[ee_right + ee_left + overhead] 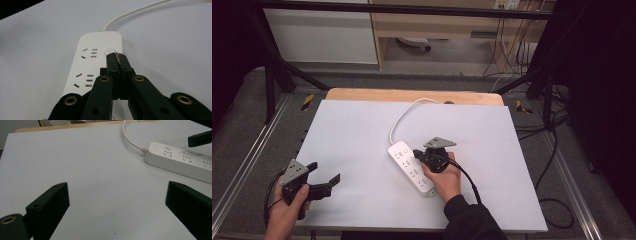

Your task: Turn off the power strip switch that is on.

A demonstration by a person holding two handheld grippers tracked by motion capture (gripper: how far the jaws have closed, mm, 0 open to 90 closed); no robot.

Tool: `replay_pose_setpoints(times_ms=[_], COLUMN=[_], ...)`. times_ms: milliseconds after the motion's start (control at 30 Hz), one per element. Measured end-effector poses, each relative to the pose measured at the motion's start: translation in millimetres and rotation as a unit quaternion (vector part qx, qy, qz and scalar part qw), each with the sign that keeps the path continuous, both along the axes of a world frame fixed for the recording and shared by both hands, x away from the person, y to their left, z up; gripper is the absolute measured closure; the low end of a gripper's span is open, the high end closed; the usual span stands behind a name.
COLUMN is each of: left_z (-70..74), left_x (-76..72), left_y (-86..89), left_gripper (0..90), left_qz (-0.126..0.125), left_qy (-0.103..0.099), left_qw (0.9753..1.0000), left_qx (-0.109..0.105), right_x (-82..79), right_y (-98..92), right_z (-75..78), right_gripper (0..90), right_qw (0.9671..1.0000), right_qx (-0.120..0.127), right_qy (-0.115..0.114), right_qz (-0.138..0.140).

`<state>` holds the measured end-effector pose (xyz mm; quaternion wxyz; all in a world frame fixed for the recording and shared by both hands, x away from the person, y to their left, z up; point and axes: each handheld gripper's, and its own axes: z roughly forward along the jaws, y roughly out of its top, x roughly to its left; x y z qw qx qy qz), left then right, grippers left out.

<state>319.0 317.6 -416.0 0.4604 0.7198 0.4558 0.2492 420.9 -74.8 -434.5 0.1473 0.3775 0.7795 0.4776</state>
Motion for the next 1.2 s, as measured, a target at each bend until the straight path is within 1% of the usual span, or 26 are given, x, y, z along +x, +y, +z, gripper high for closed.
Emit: replay_pose_setpoints(times_ms=[67, 300, 500, 1067, 1200], left_z=[0.0, -0.5, 0.3, -0.3, -0.4], left_x=[0.1, 0.4, 0.0, 0.3, 0.3], left_y=[0.2, 0.3, 1.0, 0.6, 0.3], left_gripper=[5.3, 5.3, 5.3, 5.3, 5.3], left_qz=[0.000, 0.001, 0.002, 0.000, -0.001], left_qy=[0.000, 0.001, -0.003, 0.000, 0.001], left_qw=[1.0000, 1.0000, 1.0000, 1.0000, 1.0000], left_qx=[0.000, 0.000, -0.004, 0.000, 0.000], right_x=[-0.3, -1.1, -2.3, -3.2, -3.1], right_y=[1.4, 6.3, 6.9, 7.3, 8.3], right_z=[-0.8, -3.6, -4.6, -5.3, -5.4], right_gripper=[90.0, 90.0, 90.0, 90.0, 90.0], right_qw=[1.0000, 0.9999, 0.9999, 0.9998, 0.9997], right_qx=[0.001, -0.009, -0.014, -0.018, -0.024], right_qy=[0.002, 0.000, 0.003, 0.003, 0.001], right_qz=[0.000, 0.005, 0.002, 0.001, 0.004])
